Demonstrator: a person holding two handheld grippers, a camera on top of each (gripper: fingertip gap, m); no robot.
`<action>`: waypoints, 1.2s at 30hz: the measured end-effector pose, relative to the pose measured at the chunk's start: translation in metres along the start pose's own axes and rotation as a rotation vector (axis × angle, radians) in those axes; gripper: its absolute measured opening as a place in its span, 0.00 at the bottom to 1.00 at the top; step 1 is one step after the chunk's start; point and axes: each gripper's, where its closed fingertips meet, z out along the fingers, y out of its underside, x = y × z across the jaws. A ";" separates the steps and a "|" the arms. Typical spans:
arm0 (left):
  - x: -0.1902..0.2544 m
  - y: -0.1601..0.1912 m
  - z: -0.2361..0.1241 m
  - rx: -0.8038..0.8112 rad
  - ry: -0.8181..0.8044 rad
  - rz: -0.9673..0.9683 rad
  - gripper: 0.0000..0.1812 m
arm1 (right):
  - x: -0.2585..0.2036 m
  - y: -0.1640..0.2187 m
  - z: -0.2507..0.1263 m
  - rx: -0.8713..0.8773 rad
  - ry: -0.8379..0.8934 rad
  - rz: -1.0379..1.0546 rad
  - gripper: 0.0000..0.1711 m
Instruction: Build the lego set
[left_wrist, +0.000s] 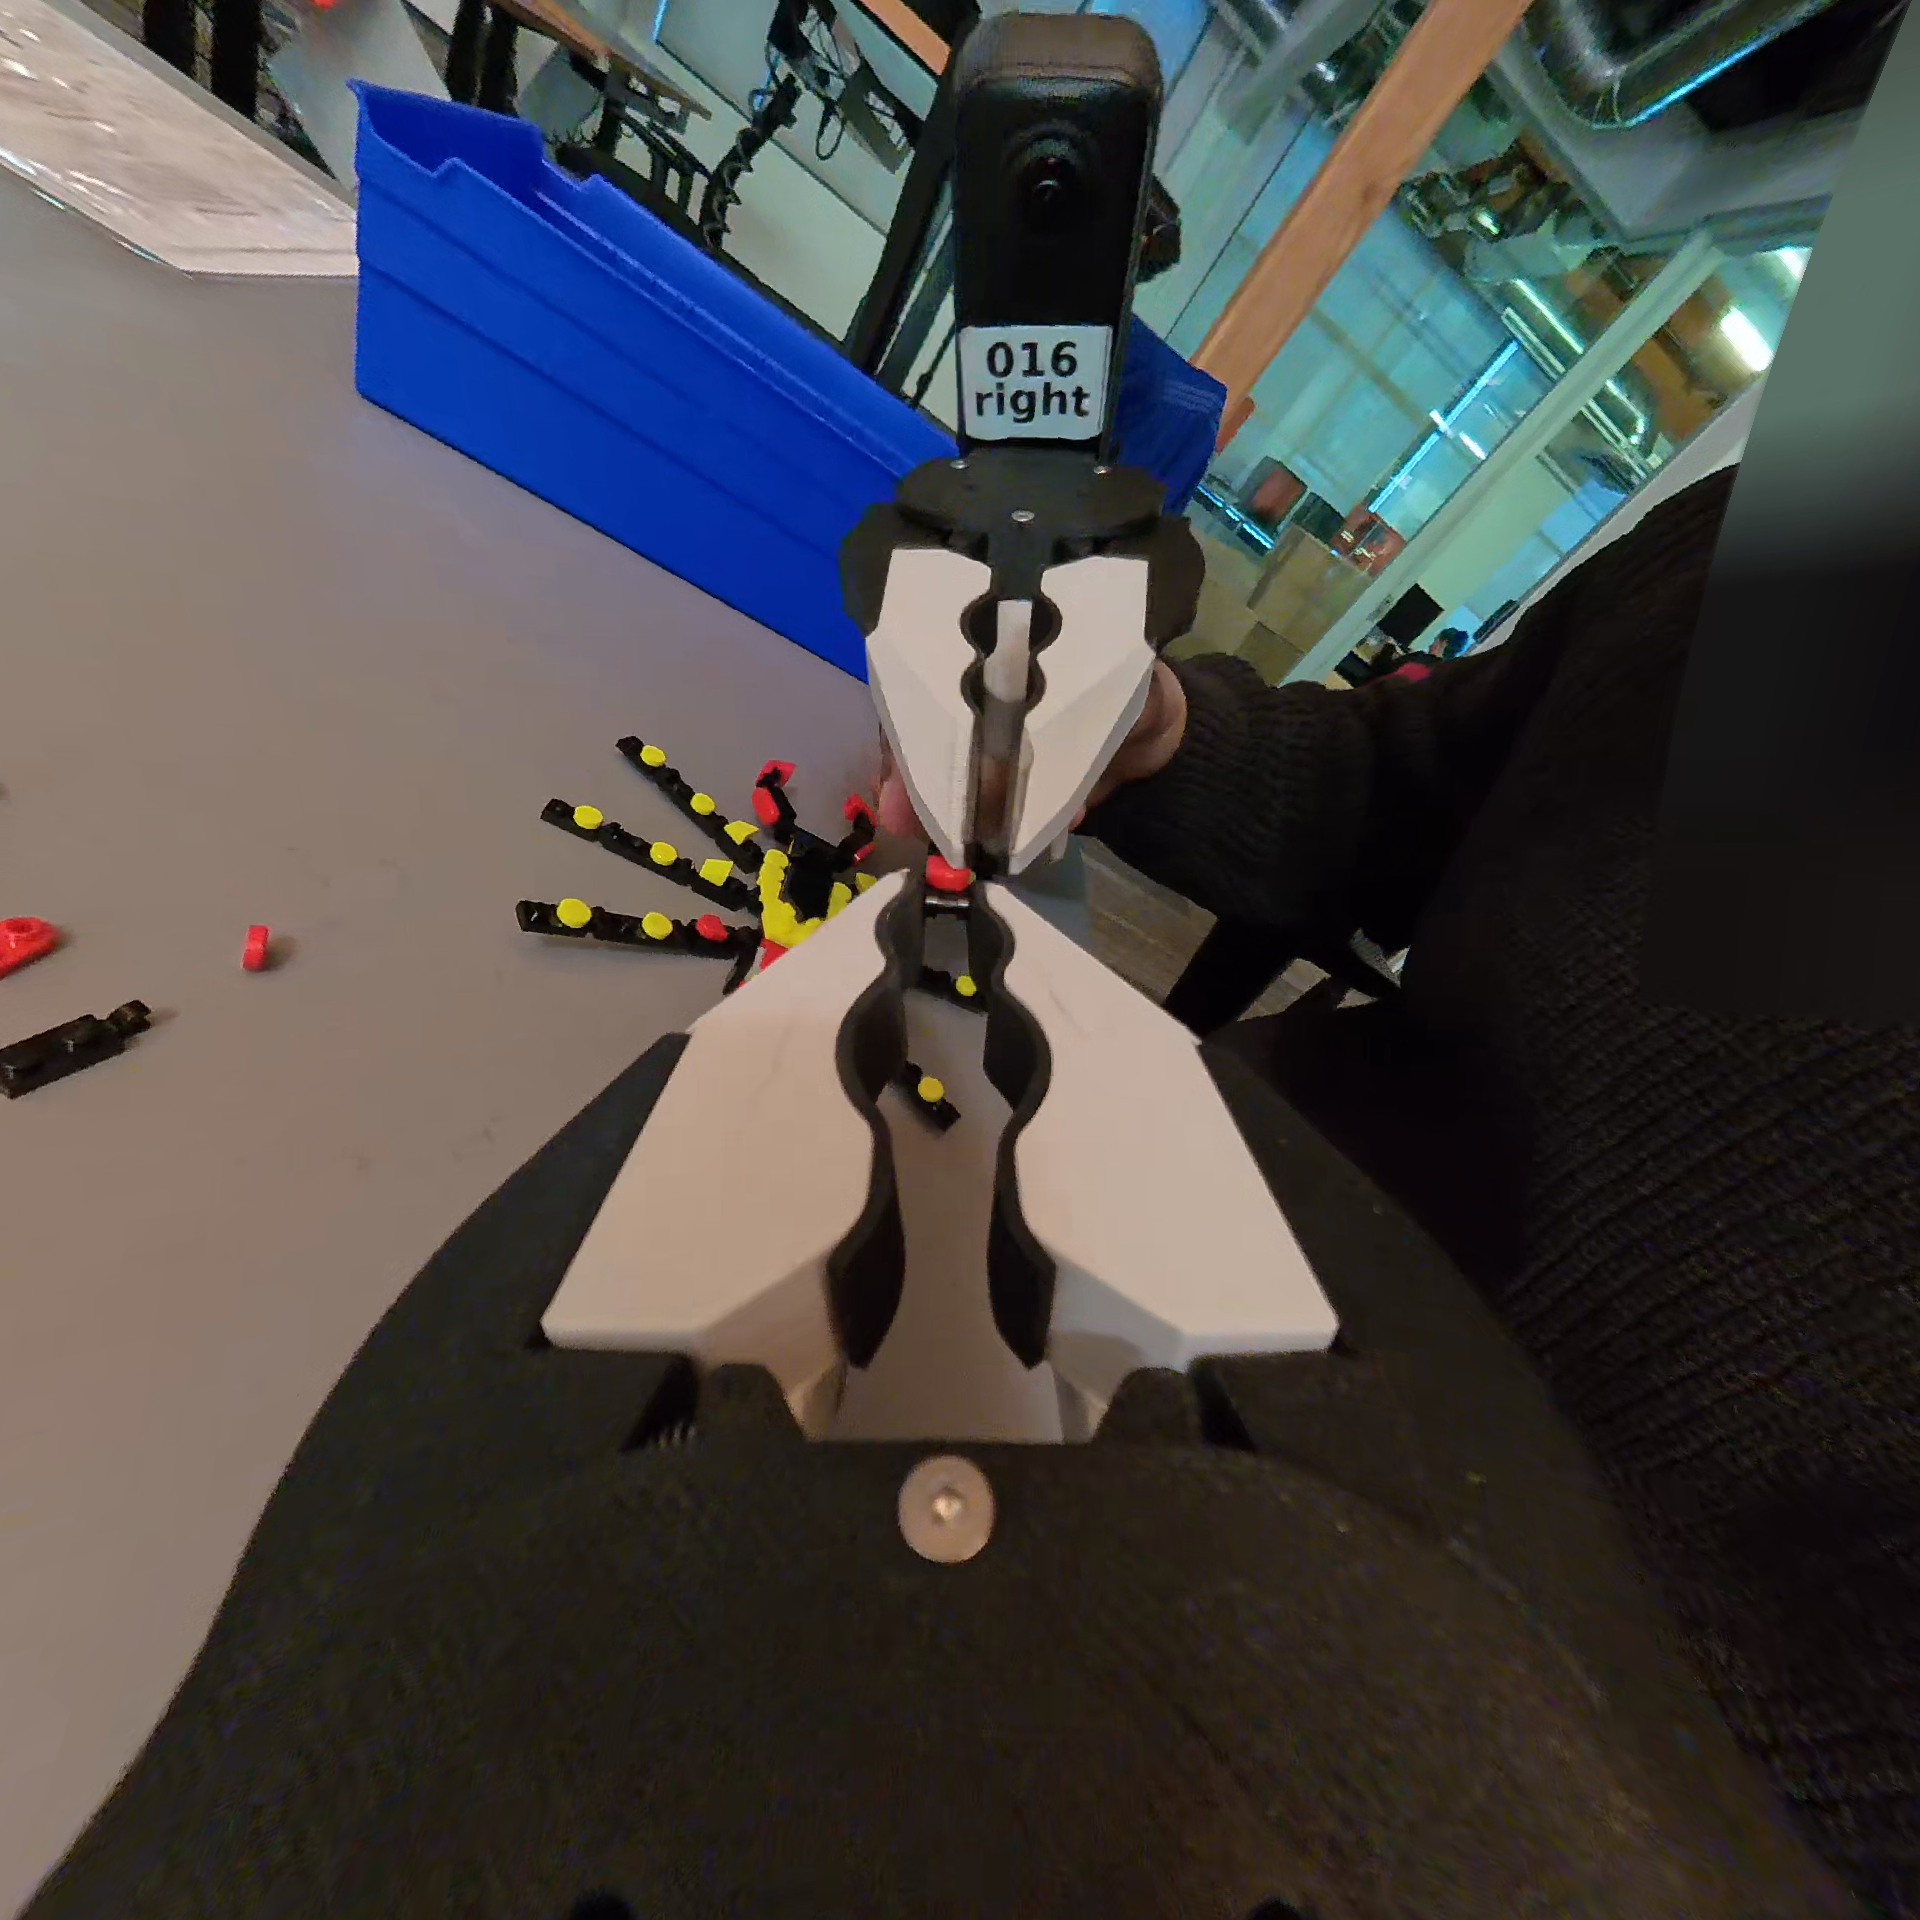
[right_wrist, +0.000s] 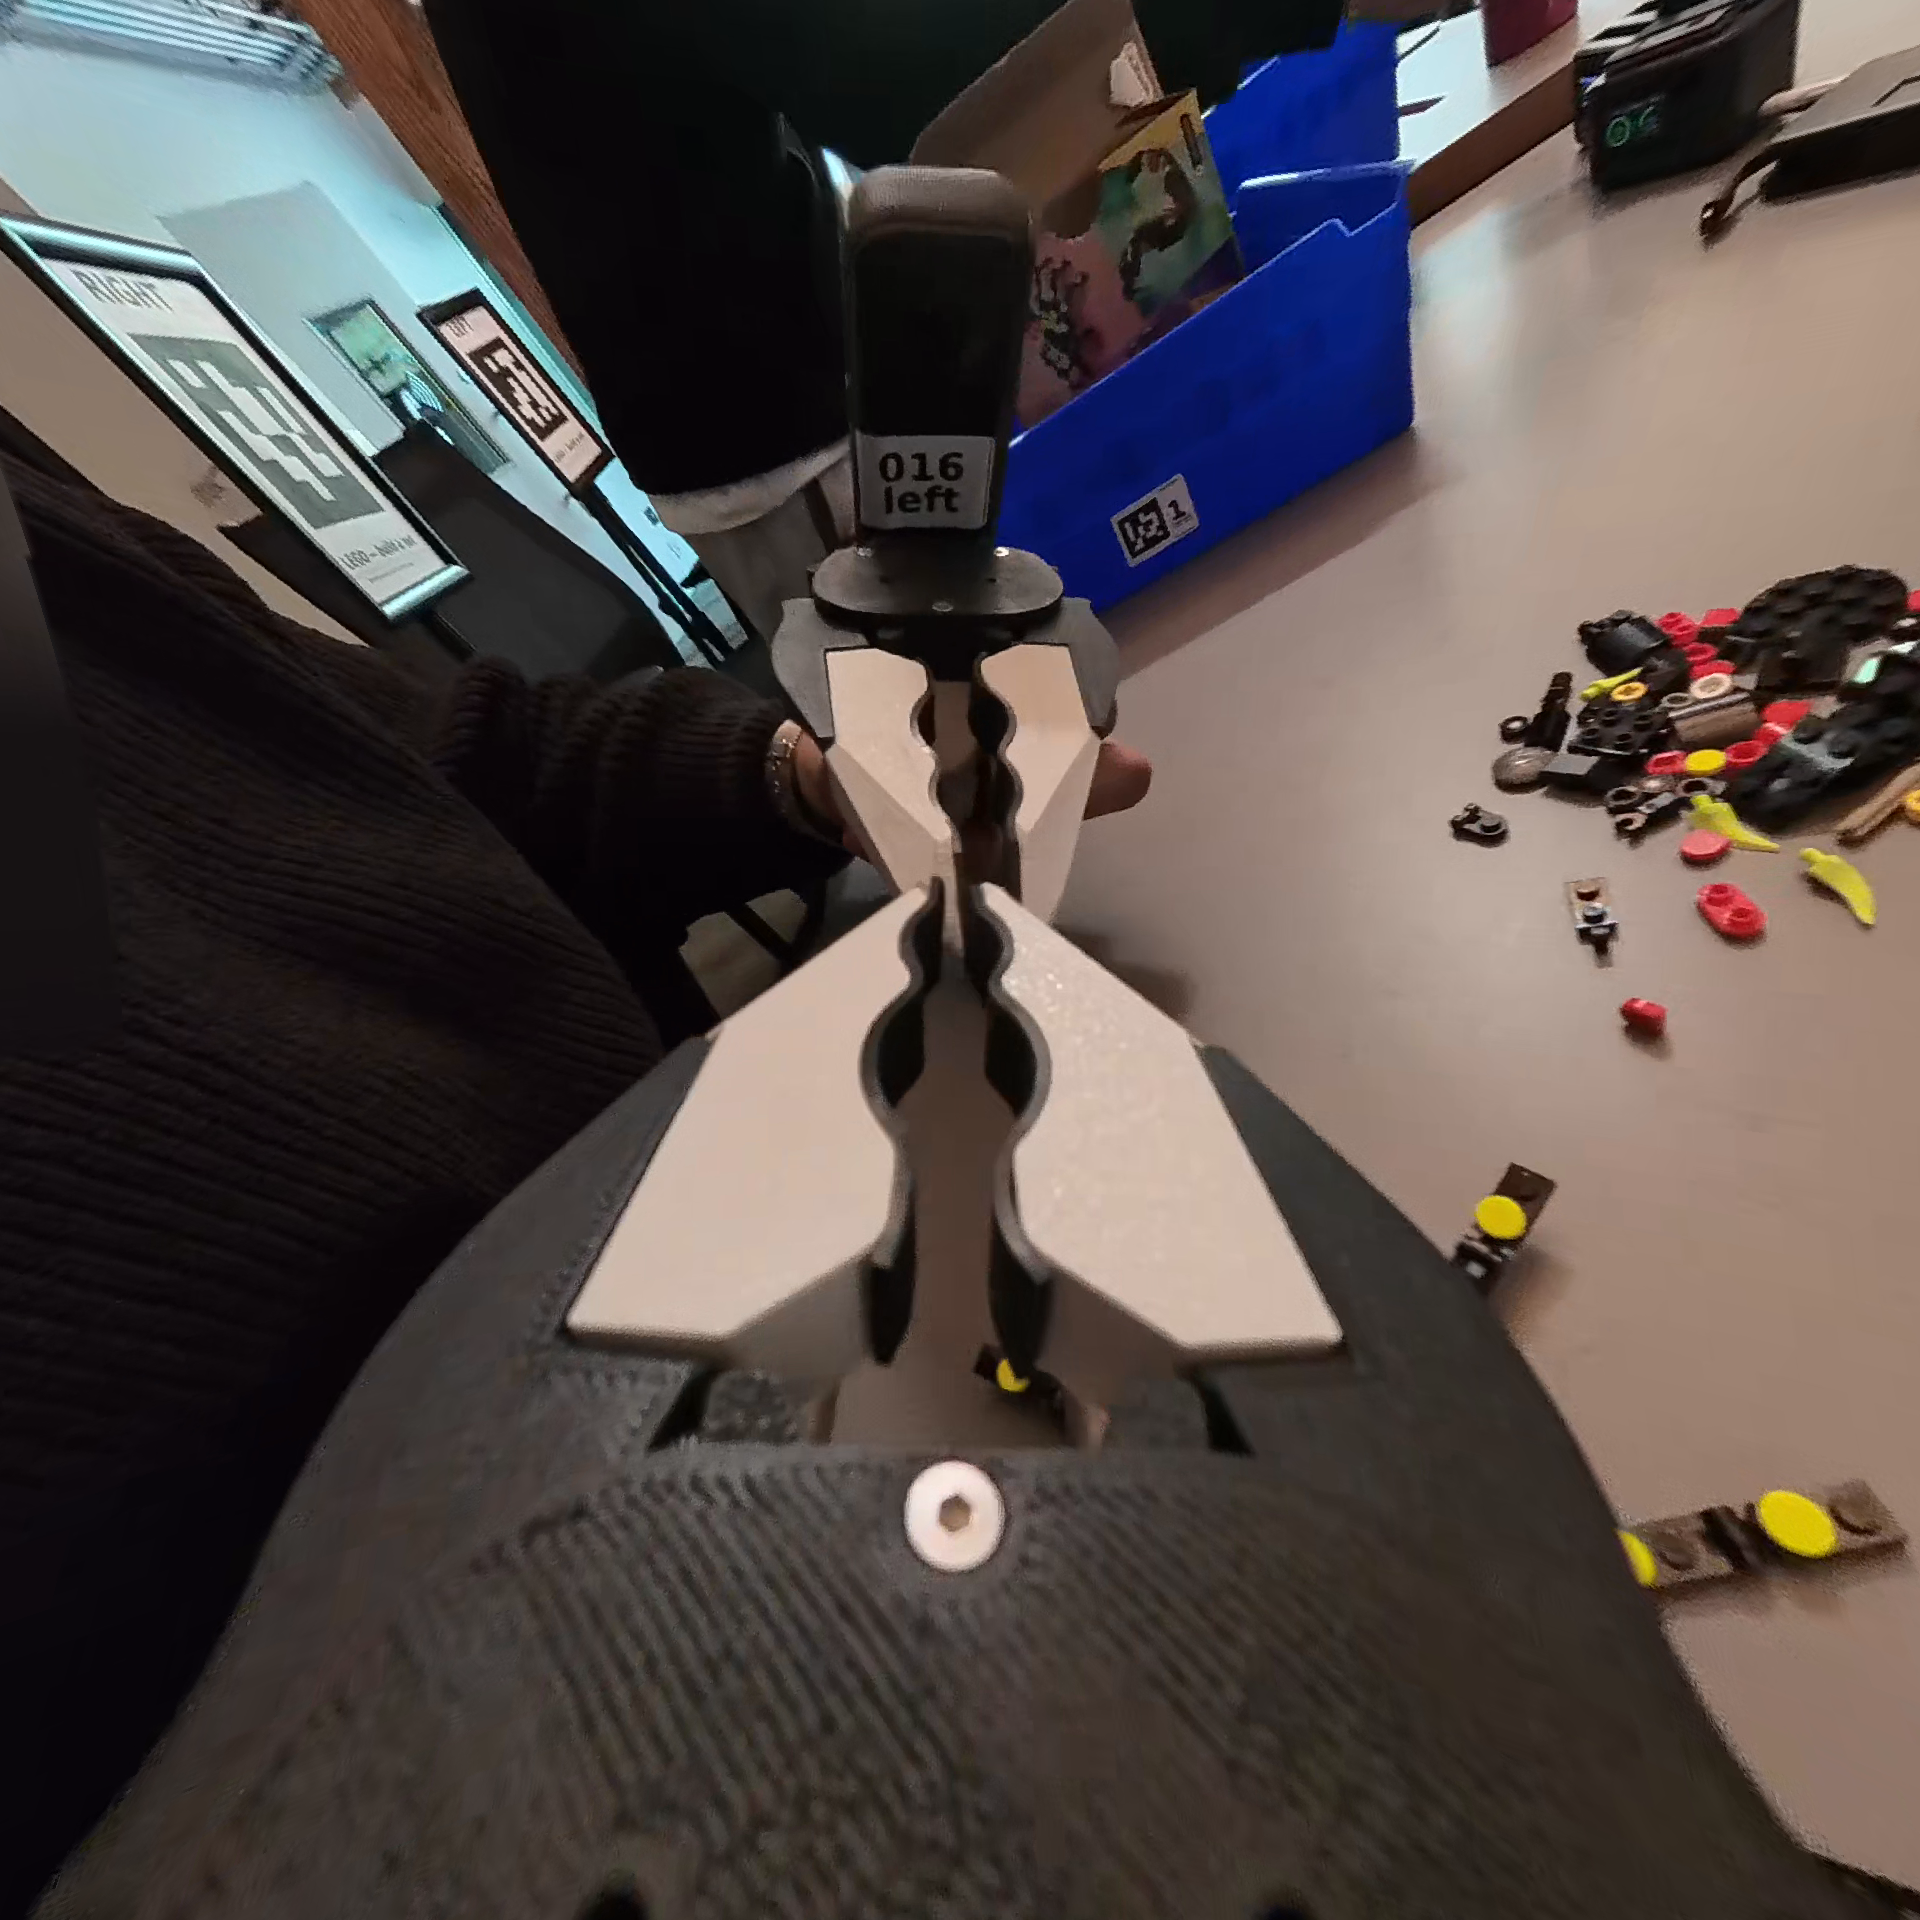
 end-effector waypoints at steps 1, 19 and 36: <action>0.001 -0.002 0.000 0.009 0.004 0.001 0.03 | 0.001 -0.003 -0.002 0.015 0.003 -0.002 0.03; 0.000 -0.015 -0.010 0.098 0.068 -0.090 0.05 | 0.005 -0.003 -0.009 -0.011 0.070 -0.200 0.04; 0.004 -0.017 -0.012 0.102 0.087 -0.076 0.04 | 0.002 0.000 -0.007 -0.018 0.036 -0.170 0.04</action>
